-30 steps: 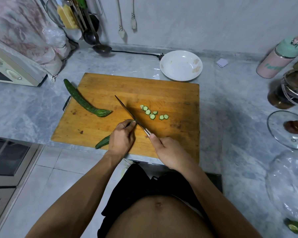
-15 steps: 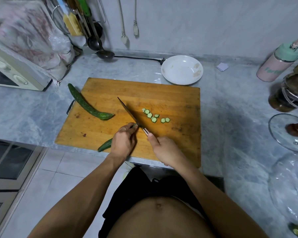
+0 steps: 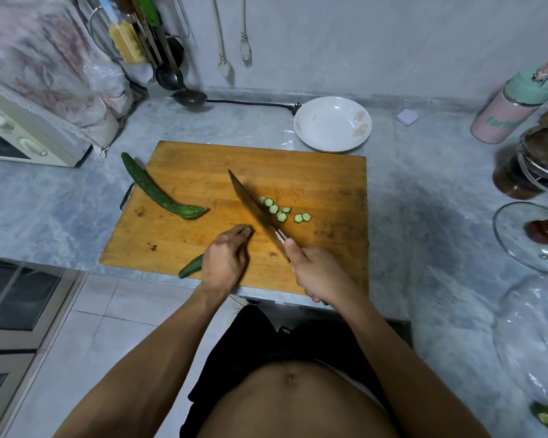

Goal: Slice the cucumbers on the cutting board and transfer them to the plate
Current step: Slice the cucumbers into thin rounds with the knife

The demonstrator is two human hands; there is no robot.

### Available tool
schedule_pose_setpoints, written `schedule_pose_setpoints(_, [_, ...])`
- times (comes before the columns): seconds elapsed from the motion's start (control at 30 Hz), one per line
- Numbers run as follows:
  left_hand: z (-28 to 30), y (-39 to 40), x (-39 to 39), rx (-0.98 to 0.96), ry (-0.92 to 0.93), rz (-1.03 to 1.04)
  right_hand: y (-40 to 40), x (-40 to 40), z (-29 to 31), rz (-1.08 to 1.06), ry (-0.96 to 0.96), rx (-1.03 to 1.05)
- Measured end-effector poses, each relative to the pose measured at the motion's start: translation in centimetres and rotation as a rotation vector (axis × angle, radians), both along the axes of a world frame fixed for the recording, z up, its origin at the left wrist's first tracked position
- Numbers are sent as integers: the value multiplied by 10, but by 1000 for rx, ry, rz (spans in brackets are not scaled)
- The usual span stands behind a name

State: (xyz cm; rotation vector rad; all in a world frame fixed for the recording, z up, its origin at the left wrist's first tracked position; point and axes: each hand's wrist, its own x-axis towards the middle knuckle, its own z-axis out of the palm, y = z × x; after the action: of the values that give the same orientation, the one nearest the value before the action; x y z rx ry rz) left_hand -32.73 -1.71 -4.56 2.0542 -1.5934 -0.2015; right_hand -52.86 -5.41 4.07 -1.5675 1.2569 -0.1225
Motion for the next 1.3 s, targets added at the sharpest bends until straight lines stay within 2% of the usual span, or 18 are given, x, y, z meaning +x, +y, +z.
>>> schedule_pose_setpoints(0.33, [-3,-1,1,3,-15,-3,8,2,6,86,31,-56])
schedule_pose_setpoints(0.9, [-9,-1,2,-14,12,-5,9,10,5,125,53,-37])
schedule_pose_setpoints(1.13, [-10,0,2,-28,16,-9,9,22,-10,97,64,-86])
schedule_pose_setpoints(1.3, [-7,0,1,-14,12,1,1,17,-9,58,27,-35])
